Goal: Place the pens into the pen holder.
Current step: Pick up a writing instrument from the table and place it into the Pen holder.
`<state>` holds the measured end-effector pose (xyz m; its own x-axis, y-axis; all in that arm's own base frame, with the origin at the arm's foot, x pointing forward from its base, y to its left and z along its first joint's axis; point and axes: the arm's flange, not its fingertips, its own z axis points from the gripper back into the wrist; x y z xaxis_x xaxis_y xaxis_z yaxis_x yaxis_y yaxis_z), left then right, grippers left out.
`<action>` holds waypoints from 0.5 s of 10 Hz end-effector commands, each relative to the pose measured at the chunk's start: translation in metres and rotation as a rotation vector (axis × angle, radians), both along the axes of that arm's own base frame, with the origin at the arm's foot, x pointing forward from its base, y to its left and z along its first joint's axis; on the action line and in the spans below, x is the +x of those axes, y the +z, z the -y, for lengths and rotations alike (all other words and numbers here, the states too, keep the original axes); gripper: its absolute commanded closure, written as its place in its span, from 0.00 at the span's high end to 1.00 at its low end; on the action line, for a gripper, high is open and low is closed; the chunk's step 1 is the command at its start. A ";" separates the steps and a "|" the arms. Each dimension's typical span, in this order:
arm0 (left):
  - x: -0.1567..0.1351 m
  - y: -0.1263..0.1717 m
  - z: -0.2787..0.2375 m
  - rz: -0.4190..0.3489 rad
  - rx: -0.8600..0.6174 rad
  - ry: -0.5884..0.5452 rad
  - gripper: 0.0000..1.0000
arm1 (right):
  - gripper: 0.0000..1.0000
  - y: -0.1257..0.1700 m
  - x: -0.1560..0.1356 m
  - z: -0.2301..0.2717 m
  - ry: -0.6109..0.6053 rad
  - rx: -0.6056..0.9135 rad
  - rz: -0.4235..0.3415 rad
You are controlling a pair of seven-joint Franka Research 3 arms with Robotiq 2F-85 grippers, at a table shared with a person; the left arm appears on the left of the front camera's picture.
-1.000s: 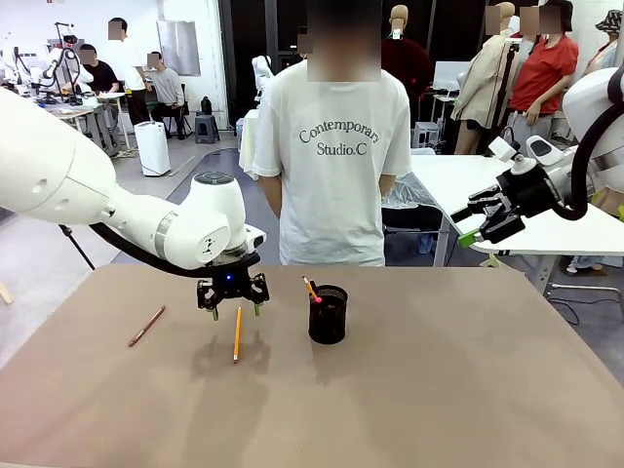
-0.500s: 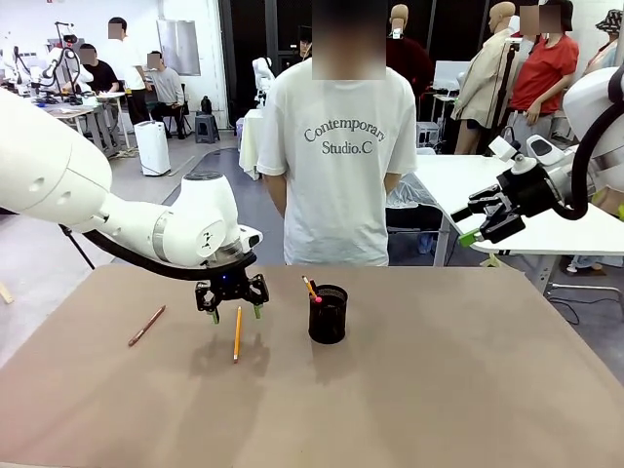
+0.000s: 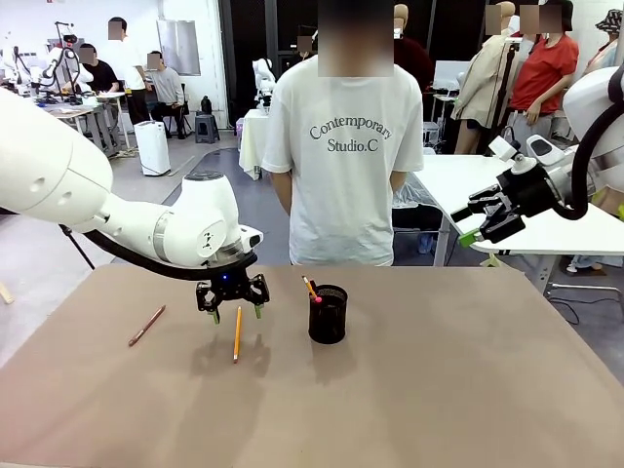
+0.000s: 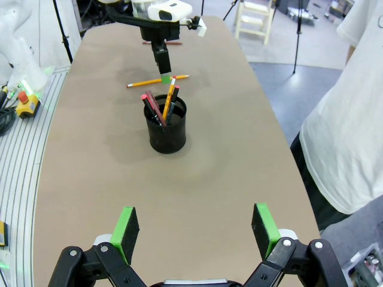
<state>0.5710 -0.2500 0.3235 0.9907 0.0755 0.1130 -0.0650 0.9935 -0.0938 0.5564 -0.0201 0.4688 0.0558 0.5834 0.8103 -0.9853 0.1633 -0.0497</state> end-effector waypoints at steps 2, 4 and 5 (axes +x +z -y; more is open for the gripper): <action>0.001 0.001 0.001 0.016 0.014 0.020 1.00 | 1.00 0.003 0.001 -0.001 -0.011 -0.014 -0.009; 0.001 0.001 0.001 0.016 0.014 0.020 1.00 | 1.00 0.003 0.001 -0.001 -0.011 -0.014 -0.009; 0.001 0.001 0.001 0.016 0.014 0.020 1.00 | 1.00 0.003 0.001 -0.001 -0.011 -0.014 -0.009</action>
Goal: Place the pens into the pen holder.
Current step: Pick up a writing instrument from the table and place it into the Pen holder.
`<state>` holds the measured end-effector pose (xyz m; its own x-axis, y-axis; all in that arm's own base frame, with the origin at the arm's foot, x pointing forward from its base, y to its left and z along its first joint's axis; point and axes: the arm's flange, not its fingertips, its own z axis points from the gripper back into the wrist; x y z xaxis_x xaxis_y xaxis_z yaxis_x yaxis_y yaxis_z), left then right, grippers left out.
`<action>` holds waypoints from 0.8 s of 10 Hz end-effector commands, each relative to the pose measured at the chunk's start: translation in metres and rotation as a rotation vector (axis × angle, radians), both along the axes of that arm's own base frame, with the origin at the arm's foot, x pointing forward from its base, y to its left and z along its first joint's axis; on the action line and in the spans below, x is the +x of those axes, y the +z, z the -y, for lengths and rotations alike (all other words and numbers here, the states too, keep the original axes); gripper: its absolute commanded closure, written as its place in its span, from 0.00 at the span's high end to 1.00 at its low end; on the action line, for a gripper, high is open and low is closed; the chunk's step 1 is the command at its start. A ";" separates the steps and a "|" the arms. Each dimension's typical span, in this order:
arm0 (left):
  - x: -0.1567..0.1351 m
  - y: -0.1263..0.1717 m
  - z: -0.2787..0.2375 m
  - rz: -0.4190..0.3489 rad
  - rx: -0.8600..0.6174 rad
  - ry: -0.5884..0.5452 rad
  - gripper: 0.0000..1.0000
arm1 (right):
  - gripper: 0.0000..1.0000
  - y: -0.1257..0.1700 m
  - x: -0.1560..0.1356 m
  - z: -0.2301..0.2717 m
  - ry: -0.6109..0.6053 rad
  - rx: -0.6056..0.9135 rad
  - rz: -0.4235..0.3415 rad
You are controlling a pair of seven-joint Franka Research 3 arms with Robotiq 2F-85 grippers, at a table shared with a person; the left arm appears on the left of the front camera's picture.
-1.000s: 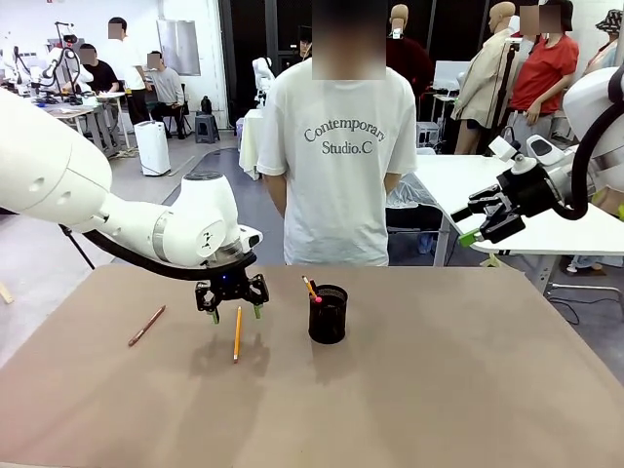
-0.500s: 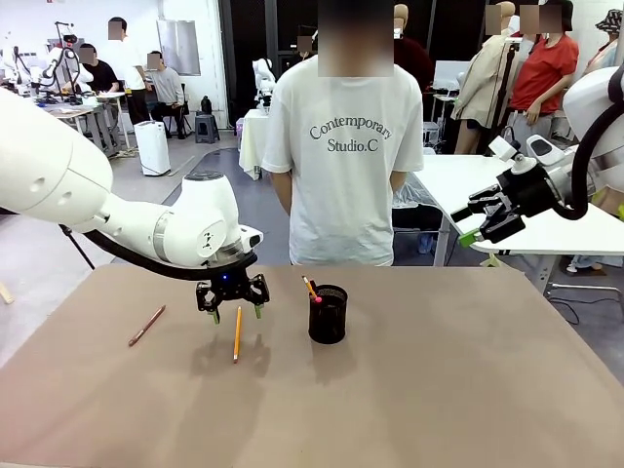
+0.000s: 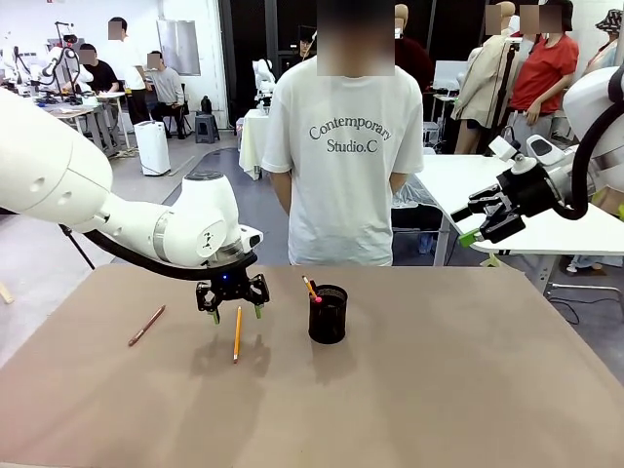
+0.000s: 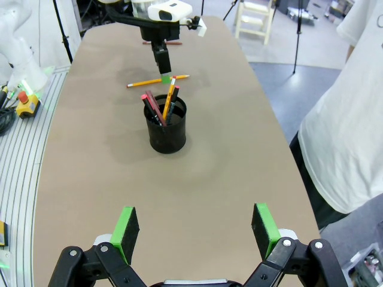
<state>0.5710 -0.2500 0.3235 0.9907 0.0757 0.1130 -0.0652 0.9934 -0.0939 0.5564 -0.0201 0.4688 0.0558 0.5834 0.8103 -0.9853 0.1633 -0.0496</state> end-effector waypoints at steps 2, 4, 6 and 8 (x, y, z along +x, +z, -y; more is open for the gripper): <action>0.001 0.001 0.001 0.016 0.014 0.020 1.00 | 1.00 0.003 0.001 -0.001 -0.011 -0.014 -0.009; 0.001 0.001 0.001 0.016 0.014 0.020 1.00 | 1.00 0.003 0.001 -0.001 -0.011 -0.014 -0.009; 0.000 0.000 0.000 0.000 0.000 0.000 1.00 | 1.00 0.003 0.001 -0.001 -0.011 -0.014 -0.009; 0.014 -0.003 0.001 -0.018 0.043 -0.038 1.00 | 1.00 0.003 0.001 -0.001 -0.011 -0.014 -0.009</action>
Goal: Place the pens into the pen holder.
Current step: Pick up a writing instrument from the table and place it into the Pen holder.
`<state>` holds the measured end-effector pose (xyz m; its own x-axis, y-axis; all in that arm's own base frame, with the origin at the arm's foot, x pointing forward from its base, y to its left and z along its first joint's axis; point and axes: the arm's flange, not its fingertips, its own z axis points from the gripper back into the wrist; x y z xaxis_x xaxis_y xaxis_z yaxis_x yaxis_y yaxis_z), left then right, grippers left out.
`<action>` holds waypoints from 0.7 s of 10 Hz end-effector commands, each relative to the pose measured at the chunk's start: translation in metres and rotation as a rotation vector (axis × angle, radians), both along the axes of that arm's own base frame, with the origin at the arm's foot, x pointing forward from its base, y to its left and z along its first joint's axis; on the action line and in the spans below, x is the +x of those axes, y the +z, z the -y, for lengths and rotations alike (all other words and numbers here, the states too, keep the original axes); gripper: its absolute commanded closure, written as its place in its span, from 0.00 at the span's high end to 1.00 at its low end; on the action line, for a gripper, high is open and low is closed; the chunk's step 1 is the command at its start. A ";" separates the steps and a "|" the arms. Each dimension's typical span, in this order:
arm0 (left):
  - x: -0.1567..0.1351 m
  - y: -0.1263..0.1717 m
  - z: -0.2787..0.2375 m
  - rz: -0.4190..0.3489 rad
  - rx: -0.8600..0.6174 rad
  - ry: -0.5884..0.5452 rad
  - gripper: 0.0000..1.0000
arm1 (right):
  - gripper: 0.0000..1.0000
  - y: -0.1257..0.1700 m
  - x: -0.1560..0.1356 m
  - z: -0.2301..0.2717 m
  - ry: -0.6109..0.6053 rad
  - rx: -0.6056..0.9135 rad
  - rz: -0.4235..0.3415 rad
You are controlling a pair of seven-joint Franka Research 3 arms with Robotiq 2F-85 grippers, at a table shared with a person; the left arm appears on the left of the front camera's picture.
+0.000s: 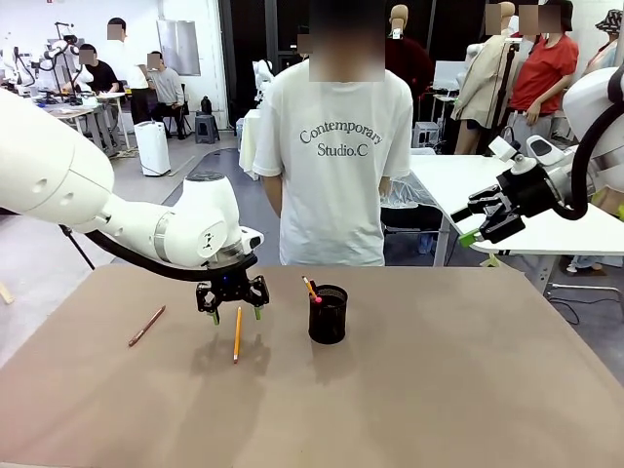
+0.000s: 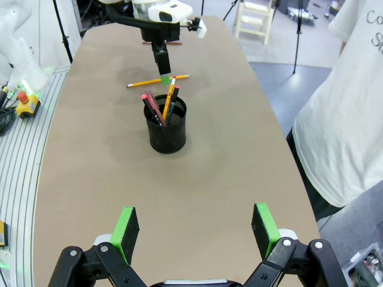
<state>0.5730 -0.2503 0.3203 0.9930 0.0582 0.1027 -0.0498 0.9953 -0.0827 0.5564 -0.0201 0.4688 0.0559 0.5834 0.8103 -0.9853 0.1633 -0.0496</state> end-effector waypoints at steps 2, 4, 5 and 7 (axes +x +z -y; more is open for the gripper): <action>0.021 -0.001 0.000 0.004 0.044 -0.023 1.00 | 1.00 0.003 0.001 -0.001 -0.011 -0.014 -0.009; 0.021 -0.003 -0.002 0.006 0.046 -0.014 1.00 | 1.00 0.003 0.001 -0.001 -0.011 -0.014 -0.009; 0.026 -0.005 -0.004 0.001 0.050 -0.015 1.00 | 1.00 0.003 0.001 -0.001 -0.011 -0.014 -0.009; 0.029 -0.009 -0.004 -0.006 0.039 -0.011 1.00 | 1.00 0.003 0.001 -0.001 -0.011 -0.014 -0.009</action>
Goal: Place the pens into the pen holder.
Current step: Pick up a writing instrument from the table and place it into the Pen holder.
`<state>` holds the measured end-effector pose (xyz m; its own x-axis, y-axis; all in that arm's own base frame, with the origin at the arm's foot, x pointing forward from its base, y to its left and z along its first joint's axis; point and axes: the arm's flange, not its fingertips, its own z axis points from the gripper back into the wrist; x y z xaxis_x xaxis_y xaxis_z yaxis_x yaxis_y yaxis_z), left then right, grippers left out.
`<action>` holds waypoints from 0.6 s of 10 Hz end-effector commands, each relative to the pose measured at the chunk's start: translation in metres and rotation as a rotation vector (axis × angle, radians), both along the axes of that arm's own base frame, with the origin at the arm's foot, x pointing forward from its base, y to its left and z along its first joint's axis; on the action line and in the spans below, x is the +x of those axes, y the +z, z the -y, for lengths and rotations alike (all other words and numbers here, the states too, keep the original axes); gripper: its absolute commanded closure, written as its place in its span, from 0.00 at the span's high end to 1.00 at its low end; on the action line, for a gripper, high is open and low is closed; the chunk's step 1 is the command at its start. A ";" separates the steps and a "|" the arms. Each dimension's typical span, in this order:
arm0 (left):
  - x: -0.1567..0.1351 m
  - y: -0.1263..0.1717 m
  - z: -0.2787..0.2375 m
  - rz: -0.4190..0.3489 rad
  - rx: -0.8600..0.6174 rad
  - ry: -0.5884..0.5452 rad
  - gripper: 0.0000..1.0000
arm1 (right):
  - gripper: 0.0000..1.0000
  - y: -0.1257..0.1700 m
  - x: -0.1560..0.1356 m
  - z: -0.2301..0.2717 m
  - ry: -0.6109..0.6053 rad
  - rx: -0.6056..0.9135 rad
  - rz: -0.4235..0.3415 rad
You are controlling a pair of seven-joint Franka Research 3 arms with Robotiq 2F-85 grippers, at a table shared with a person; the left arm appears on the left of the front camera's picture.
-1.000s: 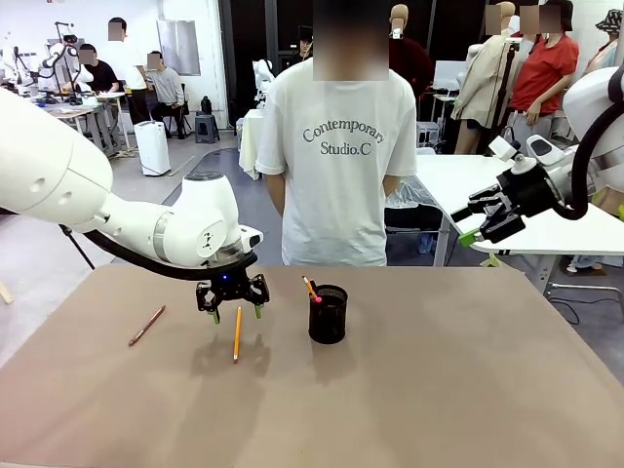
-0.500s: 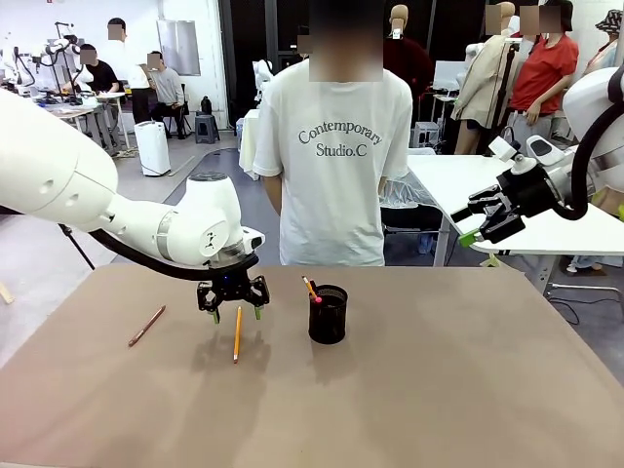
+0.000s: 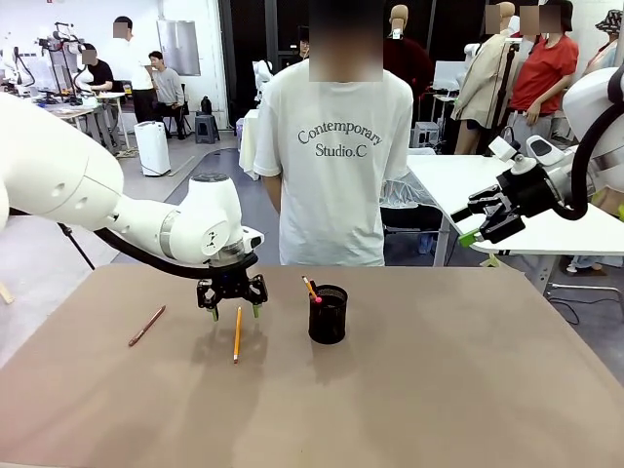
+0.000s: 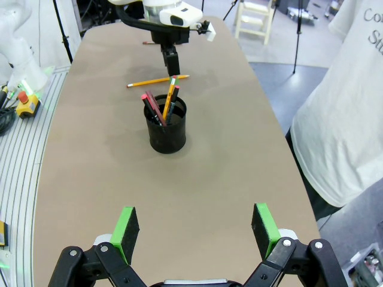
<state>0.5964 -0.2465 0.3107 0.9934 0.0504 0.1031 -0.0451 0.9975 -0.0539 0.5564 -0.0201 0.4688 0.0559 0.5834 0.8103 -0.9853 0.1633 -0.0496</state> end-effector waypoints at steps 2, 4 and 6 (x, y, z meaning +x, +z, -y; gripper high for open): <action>0.006 -0.002 -0.001 0.003 0.045 -0.026 0.81 | 1.00 0.003 0.001 -0.001 -0.011 -0.014 -0.009; 0.007 -0.001 -0.001 0.005 0.050 -0.026 0.42 | 1.00 0.003 0.001 -0.001 -0.011 -0.014 -0.009; 0.006 -0.002 -0.001 0.000 0.040 -0.023 0.03 | 1.00 0.003 0.001 -0.001 -0.011 -0.014 -0.009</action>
